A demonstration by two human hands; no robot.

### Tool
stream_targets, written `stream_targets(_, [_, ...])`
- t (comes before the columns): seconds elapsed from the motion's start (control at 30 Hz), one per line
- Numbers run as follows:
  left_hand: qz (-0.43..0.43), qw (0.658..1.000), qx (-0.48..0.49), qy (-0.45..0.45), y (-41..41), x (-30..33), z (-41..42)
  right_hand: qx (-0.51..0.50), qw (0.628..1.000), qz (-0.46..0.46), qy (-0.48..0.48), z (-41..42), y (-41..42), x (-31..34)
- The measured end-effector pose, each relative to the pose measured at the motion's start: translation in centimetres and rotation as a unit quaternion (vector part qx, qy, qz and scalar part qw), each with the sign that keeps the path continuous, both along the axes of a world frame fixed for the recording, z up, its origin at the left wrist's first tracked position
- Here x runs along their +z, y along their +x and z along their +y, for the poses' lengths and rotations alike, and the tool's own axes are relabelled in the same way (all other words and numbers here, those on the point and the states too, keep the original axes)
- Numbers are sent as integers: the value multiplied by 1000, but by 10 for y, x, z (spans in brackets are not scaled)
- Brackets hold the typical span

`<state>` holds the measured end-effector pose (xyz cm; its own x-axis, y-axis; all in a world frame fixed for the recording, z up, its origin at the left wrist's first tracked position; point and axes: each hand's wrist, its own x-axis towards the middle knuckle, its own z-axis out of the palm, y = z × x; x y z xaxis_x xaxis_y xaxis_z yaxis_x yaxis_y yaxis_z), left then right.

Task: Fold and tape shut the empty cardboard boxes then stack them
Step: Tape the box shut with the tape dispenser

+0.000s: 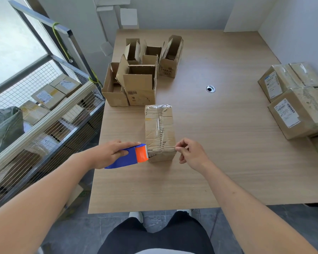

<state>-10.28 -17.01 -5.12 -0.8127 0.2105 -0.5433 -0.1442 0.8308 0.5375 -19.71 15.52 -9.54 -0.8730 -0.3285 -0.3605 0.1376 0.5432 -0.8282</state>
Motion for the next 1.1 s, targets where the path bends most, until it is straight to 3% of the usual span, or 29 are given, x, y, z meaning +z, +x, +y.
stream_targets(0.3, [4,999,-29,-16,-16,-2,2,-70,984,-57,-156,11,-3,-24])
stream_targets(0.47, [-3,999,-30,-23,-18,-1,2,-88,989,-66,-99,14,-14,-23])
stream_targets(0.57, [-5,999,-26,-23,-19,-2,4,-64,990,4,-123,12,-17,-17])
stream_targets(0.7, [-9,999,-23,-21,-22,-4,9,123,985,96,-74,-4,-22,-7])
stream_targets(0.77, [-11,1000,-14,-13,-23,-5,11,171,974,145,-25,-13,-27,-10])
stream_targets(0.97, [-15,1000,17,18,-19,-13,14,224,948,216,69,-11,-35,-15])
stream_targets(1.1, [-8,999,30,36,-16,-20,20,177,930,302,115,-23,-27,-7])
